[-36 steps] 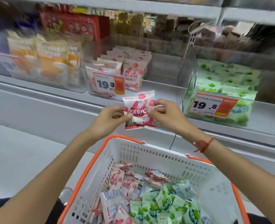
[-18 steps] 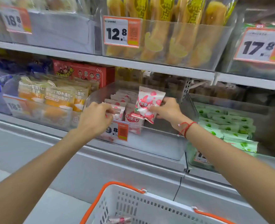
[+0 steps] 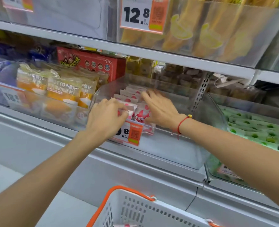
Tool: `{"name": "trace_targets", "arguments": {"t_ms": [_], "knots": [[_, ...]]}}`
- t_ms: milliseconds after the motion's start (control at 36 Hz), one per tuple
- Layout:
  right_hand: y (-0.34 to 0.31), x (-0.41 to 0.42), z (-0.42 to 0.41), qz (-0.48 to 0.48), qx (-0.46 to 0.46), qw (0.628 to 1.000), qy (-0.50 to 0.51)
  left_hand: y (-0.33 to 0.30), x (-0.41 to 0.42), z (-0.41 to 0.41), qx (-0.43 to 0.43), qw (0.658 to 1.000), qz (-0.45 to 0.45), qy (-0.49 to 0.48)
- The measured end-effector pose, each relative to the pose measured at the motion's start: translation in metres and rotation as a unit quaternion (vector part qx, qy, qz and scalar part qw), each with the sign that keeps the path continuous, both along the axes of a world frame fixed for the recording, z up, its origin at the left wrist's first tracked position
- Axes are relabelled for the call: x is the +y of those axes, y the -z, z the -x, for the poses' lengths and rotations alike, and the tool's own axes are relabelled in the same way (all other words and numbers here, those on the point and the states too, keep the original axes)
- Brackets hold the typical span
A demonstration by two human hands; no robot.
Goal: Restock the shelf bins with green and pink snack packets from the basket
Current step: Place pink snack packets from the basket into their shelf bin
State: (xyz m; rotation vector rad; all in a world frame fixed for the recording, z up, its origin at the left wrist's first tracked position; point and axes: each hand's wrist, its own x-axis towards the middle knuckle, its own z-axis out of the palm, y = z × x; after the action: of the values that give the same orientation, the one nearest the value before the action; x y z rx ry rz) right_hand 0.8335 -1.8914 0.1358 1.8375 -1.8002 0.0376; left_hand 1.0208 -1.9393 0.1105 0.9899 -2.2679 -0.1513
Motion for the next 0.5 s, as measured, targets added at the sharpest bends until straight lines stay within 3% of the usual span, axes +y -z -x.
{"name": "trace_targets", "arguments": {"t_ms": [56,139,306,500], "knots": [[0.000,-0.003,0.005,-0.045,0.040,0.996,-0.060,0.001,0.001,-0.001,0.001,1.000,0.003,0.001],[0.001,-0.005,0.011,-0.096,-0.006,0.993,-0.066,0.003,0.003,-0.004,0.013,1.000,0.003,0.009],[0.014,-0.001,0.018,-0.088,-0.099,0.991,-0.026,0.010,0.007,-0.005,0.063,0.997,0.030,0.008],[0.001,0.013,0.015,-0.110,-0.114,0.987,-0.020,0.014,0.018,-0.004,0.125,0.989,0.078,0.004]]}}
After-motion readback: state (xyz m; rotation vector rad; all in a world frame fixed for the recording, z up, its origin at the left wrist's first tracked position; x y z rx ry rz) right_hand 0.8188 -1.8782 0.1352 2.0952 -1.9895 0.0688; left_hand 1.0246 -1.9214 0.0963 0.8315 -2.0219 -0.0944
